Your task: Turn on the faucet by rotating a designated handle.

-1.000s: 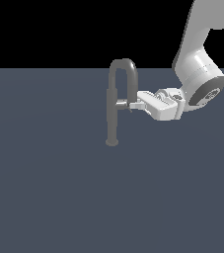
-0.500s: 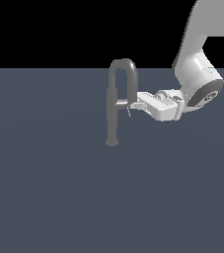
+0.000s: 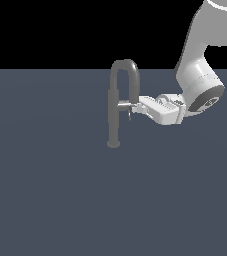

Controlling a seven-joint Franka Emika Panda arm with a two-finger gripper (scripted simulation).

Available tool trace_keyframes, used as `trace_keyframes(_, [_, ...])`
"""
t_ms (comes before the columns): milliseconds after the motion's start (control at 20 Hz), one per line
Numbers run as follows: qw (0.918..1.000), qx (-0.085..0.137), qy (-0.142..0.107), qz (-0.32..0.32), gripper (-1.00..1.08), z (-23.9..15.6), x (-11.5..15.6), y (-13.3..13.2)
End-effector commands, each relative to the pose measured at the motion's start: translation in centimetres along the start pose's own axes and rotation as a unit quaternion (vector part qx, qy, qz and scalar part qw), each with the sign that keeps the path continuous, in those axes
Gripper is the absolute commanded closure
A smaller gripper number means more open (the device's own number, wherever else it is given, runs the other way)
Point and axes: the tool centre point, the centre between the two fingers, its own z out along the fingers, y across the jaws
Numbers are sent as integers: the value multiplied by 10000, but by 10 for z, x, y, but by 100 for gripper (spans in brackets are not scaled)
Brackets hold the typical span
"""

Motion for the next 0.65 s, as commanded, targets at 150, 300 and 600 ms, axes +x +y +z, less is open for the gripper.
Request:
trace_keyframes(150, [9997,202,143,82,108,2,32,-22])
trace_keyframes(300, [9995,233,165,119,108,2,41,-28])
trace_keyframes(600, [9992,281,200,178,108,2,54,-36])
